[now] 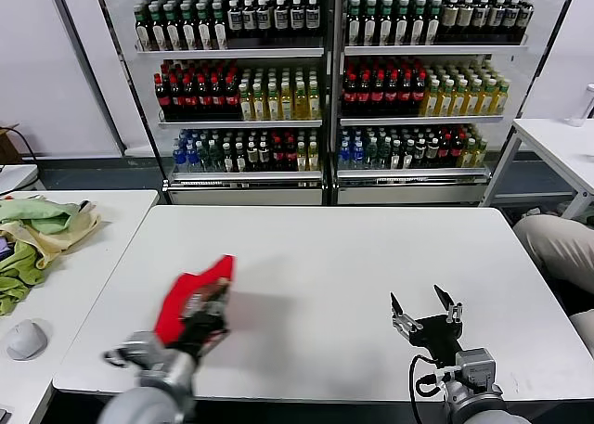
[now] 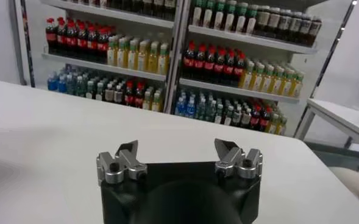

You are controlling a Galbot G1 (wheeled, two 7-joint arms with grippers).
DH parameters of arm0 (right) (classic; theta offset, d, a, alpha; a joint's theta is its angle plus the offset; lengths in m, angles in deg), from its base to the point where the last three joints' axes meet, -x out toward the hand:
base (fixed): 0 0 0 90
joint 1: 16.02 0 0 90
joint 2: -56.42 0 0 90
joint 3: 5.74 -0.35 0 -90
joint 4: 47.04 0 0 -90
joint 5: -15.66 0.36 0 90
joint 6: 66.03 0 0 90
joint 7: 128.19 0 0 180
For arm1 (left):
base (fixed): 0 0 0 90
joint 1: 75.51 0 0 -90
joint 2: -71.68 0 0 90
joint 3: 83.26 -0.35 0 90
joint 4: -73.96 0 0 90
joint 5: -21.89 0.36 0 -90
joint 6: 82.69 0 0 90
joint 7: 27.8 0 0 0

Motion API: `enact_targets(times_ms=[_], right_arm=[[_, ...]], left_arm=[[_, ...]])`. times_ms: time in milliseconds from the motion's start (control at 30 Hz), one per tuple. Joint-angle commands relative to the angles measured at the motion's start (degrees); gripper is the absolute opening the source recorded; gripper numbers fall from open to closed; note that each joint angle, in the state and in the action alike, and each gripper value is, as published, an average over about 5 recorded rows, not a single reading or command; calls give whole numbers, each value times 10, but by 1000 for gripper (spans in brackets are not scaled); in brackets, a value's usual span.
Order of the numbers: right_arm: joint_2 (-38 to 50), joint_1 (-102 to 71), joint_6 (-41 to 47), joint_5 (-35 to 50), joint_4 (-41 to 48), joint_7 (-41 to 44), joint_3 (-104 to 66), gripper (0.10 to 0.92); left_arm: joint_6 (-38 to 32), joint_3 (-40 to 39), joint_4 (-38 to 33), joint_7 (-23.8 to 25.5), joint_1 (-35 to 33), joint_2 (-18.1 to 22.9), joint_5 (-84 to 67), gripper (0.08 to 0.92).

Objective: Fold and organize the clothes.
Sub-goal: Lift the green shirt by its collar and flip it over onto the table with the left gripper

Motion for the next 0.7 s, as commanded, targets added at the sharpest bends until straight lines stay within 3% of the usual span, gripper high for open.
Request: enact_targets(times_ms=[33, 167, 267, 433, 700], right_arm=[[-1, 3, 0, 0, 5, 0, 1, 823], [-1, 5, 0, 0, 6, 0, 1, 823], [0, 4, 0, 0, 4, 0, 0, 823], [-1, 6, 0, 0, 2, 0, 0, 823], [-3, 11, -1, 1, 6, 1, 3, 823]], left_arm=[[-30, -199, 96, -48, 92, 117, 120, 109], [-39, -192, 84, -56, 93, 115, 115, 109], [-24, -163, 47, -52, 96, 86, 115, 109], [22, -55, -40, -3, 79, -29, 174, 109], [37, 271, -76, 57, -10, -244, 126, 109]])
